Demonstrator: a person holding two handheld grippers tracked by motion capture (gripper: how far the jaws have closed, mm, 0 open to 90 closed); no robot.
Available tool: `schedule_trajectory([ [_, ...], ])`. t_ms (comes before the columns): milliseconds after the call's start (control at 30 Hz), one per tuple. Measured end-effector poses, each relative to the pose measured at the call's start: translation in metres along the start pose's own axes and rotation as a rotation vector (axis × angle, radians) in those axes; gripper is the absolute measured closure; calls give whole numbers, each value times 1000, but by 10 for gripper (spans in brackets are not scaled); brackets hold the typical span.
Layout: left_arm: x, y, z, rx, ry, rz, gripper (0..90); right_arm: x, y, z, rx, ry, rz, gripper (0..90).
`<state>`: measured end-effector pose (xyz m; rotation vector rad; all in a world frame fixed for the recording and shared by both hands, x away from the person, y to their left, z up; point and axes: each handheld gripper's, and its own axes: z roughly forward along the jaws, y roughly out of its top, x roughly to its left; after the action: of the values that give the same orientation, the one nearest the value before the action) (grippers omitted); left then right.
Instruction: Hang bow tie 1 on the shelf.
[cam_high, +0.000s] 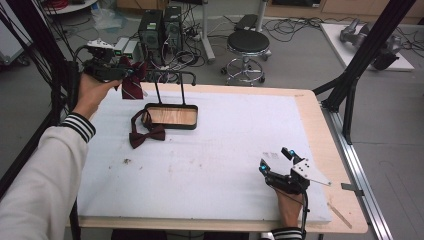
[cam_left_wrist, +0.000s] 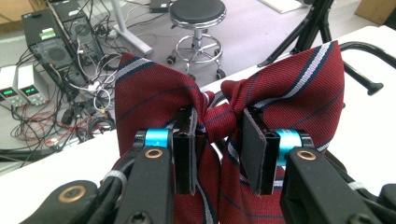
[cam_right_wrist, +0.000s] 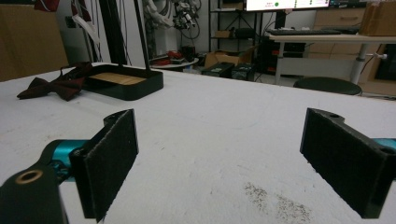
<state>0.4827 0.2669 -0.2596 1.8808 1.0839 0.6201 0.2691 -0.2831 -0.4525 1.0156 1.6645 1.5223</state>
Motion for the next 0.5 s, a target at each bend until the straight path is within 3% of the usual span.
schedule_trajectory([
  [500, 12, -5, 2, 36, 57, -20, 677, 0, 0, 0, 1, -1, 1, 106],
])
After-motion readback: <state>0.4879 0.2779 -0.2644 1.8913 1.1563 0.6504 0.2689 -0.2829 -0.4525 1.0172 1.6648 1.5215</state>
